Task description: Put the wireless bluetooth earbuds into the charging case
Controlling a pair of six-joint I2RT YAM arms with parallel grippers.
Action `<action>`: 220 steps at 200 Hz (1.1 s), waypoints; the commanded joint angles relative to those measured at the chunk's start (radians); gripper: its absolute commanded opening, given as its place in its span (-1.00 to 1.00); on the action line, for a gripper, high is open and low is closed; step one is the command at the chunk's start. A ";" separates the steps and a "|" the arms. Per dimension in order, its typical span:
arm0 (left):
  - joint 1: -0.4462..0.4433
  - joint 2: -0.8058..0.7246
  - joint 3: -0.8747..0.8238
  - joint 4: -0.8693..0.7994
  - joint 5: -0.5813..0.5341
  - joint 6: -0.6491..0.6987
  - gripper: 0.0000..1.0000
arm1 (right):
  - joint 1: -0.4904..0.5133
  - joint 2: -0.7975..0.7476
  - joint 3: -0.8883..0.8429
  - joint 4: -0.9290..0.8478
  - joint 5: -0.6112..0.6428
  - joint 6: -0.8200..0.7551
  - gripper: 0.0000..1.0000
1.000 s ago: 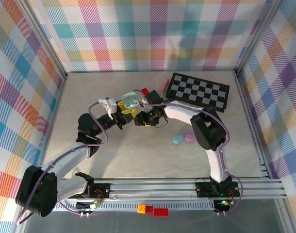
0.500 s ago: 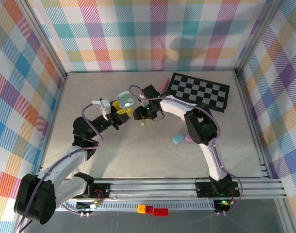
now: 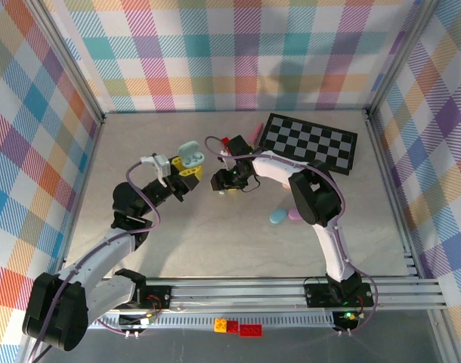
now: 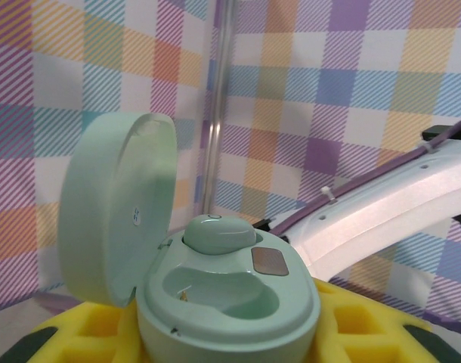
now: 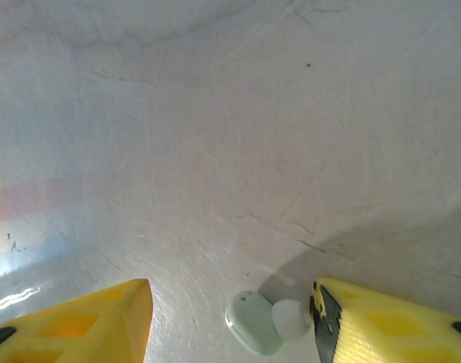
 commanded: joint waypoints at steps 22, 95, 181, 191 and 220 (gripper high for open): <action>0.055 0.014 -0.013 0.031 -0.059 -0.001 -0.33 | 0.012 -0.052 -0.031 -0.031 -0.002 0.012 0.16; 0.216 0.200 0.035 0.202 -0.093 -0.069 -0.33 | 0.031 -0.140 -0.030 -0.049 0.182 -0.008 0.18; 0.425 0.291 0.076 0.307 -0.101 -0.149 -0.32 | 0.227 -0.027 0.207 -0.309 0.660 -0.193 0.11; 0.443 0.283 0.073 0.305 -0.109 -0.153 -0.32 | 0.243 -0.004 0.231 -0.327 0.690 -0.217 0.07; 0.474 0.270 0.075 0.309 -0.104 -0.172 -0.32 | 0.256 0.073 0.334 -0.437 0.732 -0.262 -0.05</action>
